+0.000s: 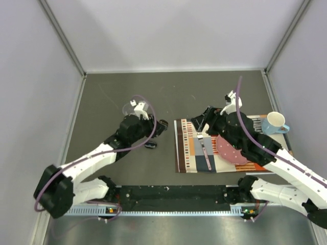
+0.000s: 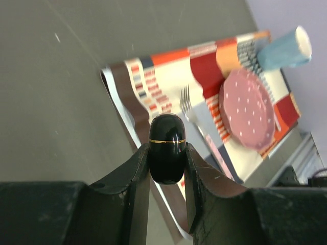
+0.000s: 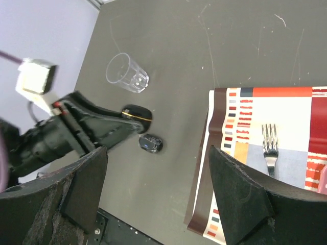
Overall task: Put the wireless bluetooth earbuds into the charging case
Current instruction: Place the charging case at the center of the board.
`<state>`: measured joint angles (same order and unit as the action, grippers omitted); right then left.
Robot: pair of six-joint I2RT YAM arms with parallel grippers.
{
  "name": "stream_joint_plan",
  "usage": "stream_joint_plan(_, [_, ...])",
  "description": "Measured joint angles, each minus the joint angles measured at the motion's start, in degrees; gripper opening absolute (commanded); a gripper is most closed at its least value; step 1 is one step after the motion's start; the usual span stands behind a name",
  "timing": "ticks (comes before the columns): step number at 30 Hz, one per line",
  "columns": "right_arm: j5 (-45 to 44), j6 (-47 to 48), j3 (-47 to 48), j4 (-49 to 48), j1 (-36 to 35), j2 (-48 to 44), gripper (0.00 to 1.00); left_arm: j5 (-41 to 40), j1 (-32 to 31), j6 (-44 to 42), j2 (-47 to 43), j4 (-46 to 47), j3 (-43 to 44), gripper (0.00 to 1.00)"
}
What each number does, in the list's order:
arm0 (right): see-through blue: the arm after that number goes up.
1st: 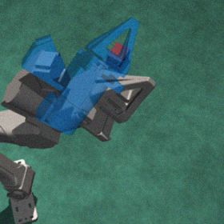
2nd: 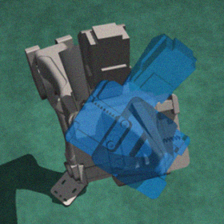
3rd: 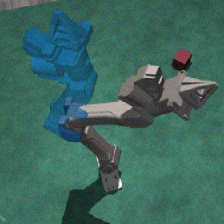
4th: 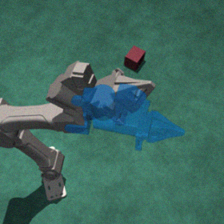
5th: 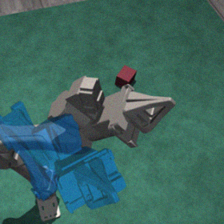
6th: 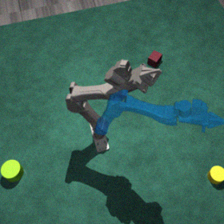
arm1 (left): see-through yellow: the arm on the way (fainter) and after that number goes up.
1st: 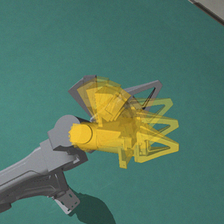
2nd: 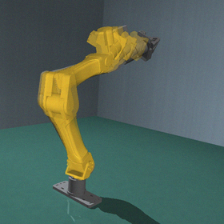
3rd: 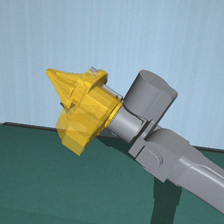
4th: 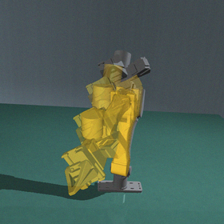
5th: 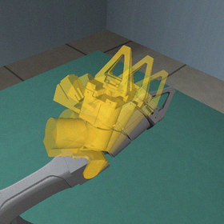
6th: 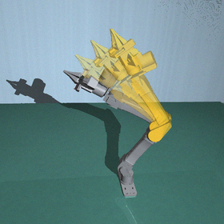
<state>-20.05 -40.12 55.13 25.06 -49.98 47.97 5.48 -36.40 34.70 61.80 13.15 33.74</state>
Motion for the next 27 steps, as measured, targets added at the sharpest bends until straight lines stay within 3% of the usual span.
stream_joint_plan(9, [2.51, -0.13, -0.42, 0.11, 0.66, 0.46, 0.78, 9.03, 0.79, 7.04, 16.68, -3.28, 8.74, 0.02])
stream_joint_plan(19, [3.15, -0.68, -2.67, 0.39, 0.66, -0.98, 0.78, 12.55, 4.70, 11.67, 24.13, -1.11, 9.38, 0.04])
stream_joint_plan(27, [3.13, -0.61, -2.67, 0.31, 0.66, -1.16, 0.78, 13.35, 4.92, 13.66, 28.41, 1.38, 8.09, 0.16])
